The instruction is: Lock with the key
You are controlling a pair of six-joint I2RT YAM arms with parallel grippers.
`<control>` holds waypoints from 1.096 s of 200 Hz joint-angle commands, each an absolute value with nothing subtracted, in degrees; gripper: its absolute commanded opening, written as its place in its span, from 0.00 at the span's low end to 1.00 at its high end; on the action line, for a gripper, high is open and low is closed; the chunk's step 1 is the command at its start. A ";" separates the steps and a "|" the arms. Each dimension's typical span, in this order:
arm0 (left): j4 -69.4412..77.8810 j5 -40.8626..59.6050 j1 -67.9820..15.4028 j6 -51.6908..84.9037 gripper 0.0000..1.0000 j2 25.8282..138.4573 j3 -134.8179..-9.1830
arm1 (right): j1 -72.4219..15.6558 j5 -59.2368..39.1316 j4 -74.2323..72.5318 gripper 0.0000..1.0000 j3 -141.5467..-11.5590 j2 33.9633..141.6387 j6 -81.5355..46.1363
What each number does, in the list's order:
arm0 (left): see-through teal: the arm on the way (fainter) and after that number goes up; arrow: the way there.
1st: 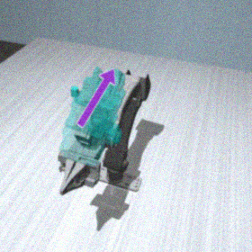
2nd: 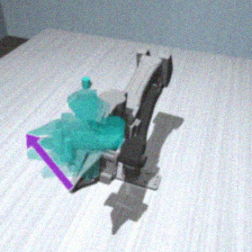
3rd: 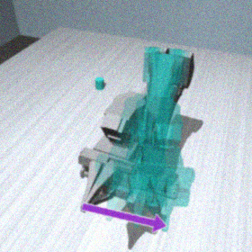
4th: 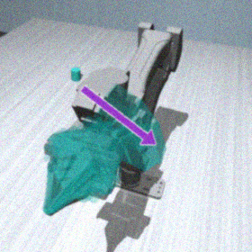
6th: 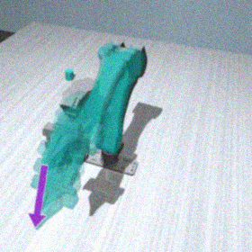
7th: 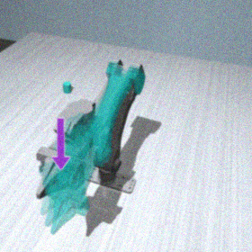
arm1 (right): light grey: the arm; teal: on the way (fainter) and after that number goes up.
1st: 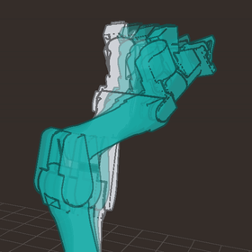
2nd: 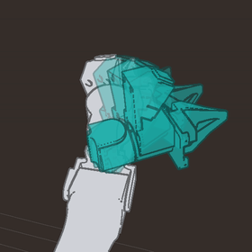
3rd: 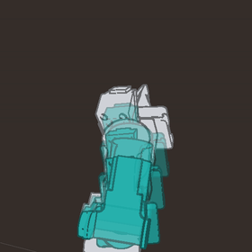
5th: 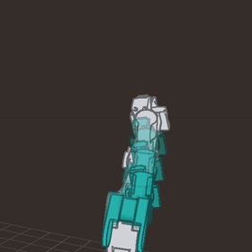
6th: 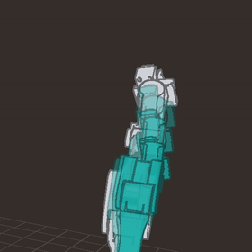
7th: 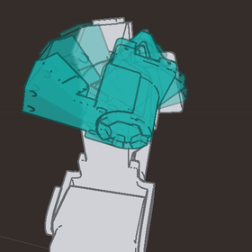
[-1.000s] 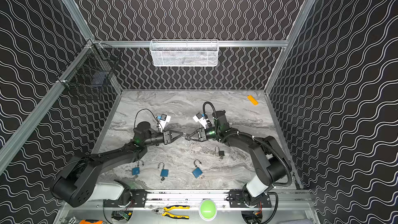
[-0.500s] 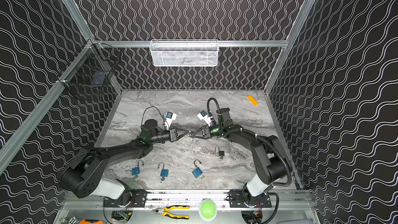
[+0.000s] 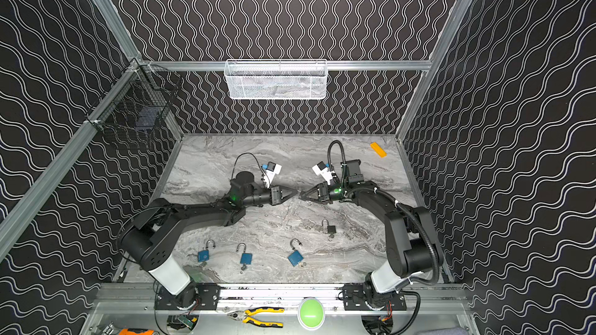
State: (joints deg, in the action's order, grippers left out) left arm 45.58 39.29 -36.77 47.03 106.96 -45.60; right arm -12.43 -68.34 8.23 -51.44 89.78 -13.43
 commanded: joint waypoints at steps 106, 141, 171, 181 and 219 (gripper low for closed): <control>37.66 55.93 -41.80 44.46 0.00 112.24 -53.88 | -8.93 -60.47 -2.62 0.00 -49.02 88.24 -14.66; 37.40 53.08 -39.73 46.51 0.00 112.88 -55.05 | -8.88 -60.81 -5.87 0.03 -46.70 87.45 -17.15; 42.48 53.66 -37.46 50.99 0.00 114.46 -56.17 | -8.96 -61.82 -10.26 0.04 -44.44 87.82 -19.97; 43.81 54.05 -37.32 51.87 0.00 114.70 -56.55 | -8.96 -62.07 -10.76 0.05 -44.18 87.88 -20.21; 43.88 54.87 -37.30 52.12 0.00 114.70 -57.04 | -8.96 -62.23 -9.99 0.01 -44.37 88.02 -19.54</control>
